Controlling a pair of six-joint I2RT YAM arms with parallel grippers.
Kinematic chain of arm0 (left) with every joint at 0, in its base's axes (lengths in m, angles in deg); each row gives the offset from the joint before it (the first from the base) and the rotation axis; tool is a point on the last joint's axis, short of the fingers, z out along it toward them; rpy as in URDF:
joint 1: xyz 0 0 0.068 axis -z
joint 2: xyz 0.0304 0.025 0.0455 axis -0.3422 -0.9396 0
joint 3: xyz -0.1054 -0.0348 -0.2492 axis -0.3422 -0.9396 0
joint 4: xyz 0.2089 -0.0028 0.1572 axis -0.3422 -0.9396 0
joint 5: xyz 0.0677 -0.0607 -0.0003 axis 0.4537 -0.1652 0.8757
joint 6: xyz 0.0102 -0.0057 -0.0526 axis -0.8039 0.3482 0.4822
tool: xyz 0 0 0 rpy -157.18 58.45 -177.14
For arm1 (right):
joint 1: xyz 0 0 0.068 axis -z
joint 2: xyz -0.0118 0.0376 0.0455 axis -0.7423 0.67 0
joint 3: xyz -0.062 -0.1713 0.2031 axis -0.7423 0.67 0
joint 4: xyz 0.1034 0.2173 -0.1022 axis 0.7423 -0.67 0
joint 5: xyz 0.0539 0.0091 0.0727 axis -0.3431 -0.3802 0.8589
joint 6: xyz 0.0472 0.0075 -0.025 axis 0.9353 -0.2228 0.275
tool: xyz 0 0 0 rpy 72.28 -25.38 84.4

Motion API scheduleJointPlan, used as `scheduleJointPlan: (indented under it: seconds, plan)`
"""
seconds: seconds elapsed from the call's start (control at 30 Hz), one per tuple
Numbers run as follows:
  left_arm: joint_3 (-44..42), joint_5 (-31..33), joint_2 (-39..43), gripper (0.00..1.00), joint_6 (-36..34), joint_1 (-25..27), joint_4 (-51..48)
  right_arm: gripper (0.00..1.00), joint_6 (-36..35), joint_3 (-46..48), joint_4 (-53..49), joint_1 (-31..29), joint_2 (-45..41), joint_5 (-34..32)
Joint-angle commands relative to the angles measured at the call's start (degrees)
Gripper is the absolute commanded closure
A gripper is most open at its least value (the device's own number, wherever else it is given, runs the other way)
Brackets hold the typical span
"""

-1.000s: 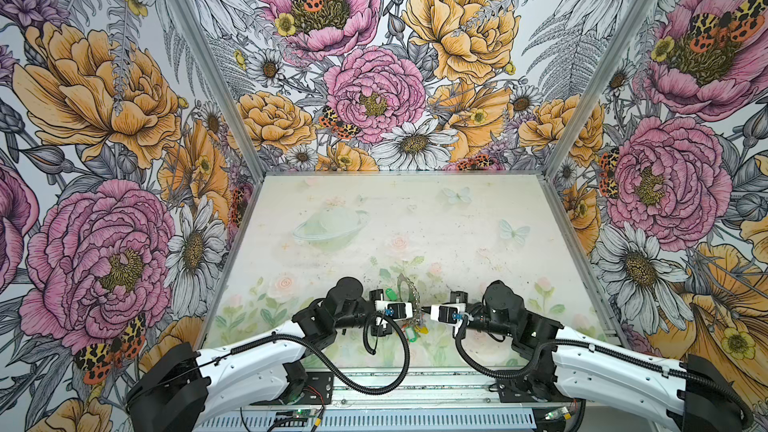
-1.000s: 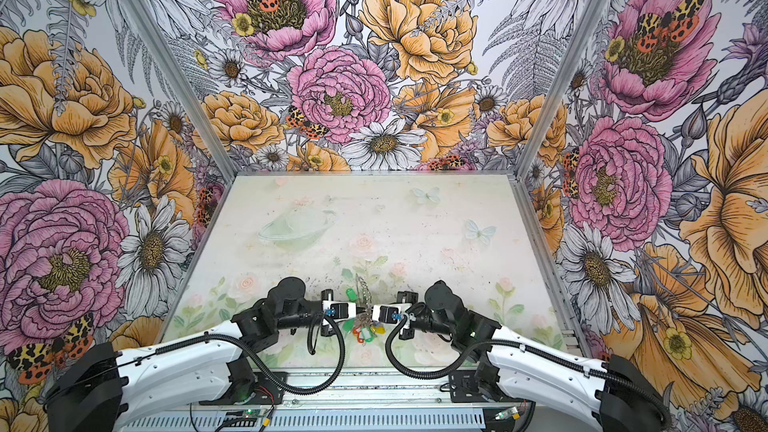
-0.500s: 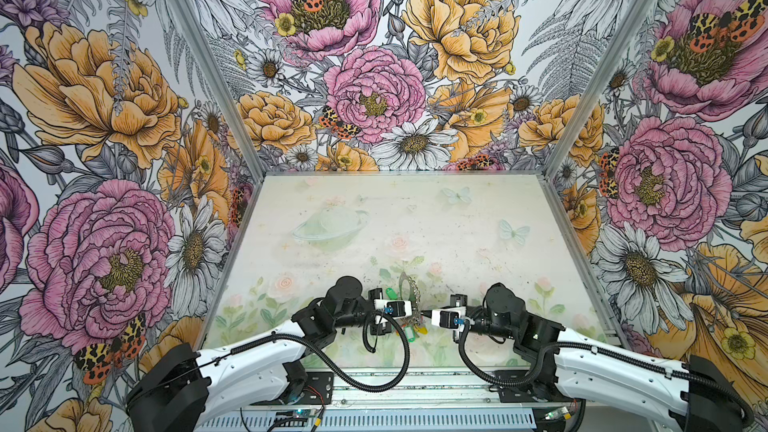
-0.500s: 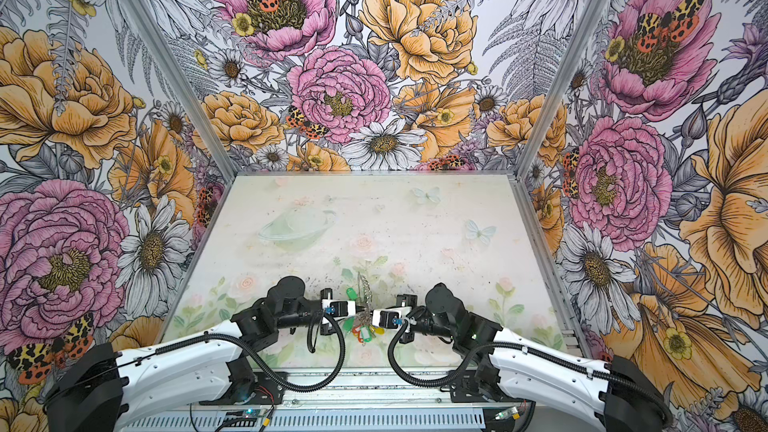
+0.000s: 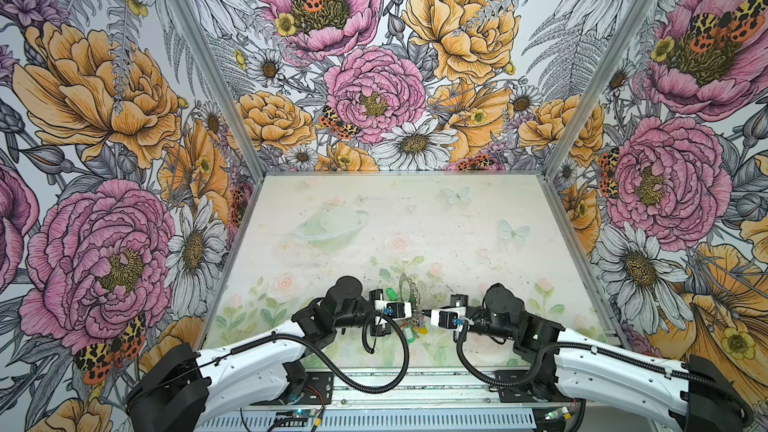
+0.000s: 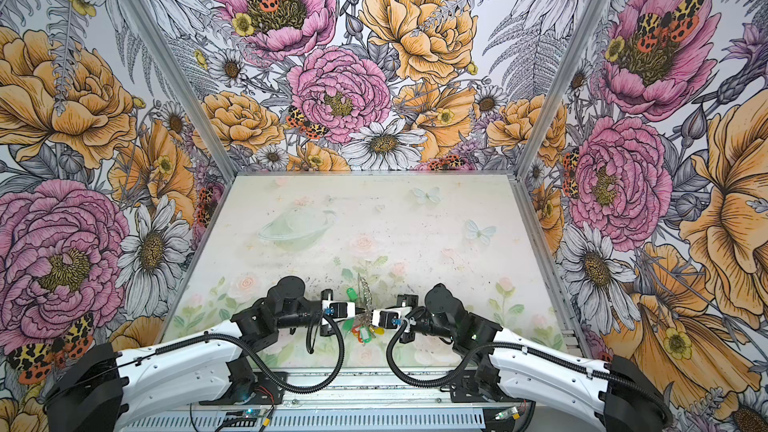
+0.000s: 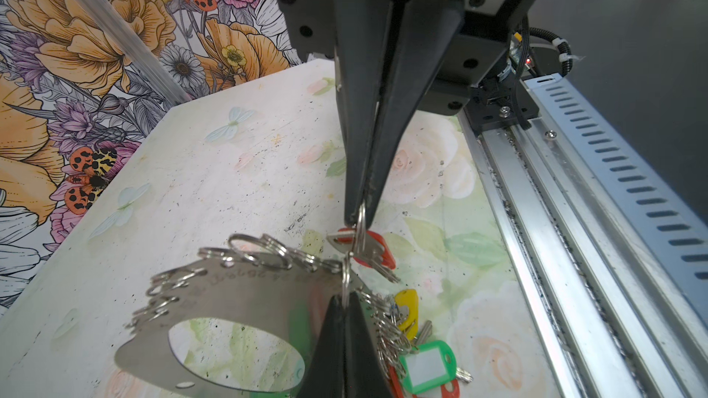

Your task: Put the keys on the keyring

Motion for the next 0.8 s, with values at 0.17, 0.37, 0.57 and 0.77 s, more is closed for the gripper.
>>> scheduleJointPlan:
  seconds: [0.17,0.37,0.57,0.77]
  plan:
    - [0.47,-1.83,0.07,1.00,-0.90,-0.49,0.40,1.00,-1.05,-0.74,-0.64,-0.28,-3.54,-1.69]
    - [0.37,-2.33,0.47,1.00,-0.88,-0.43,0.41,1.00,-1.64,-1.31,-1.20,-0.30,-1.45,-1.69]
    - [0.37,-2.85,0.49,1.00,-0.72,-0.40,0.32,1.00,-1.87,-1.42,-1.11,-0.29,-0.91,-0.11]
    - [0.81,-3.05,-0.23,1.00,-0.59,-0.40,-0.07,1.00,-1.77,-1.40,-0.58,-0.26,-0.50,1.13]
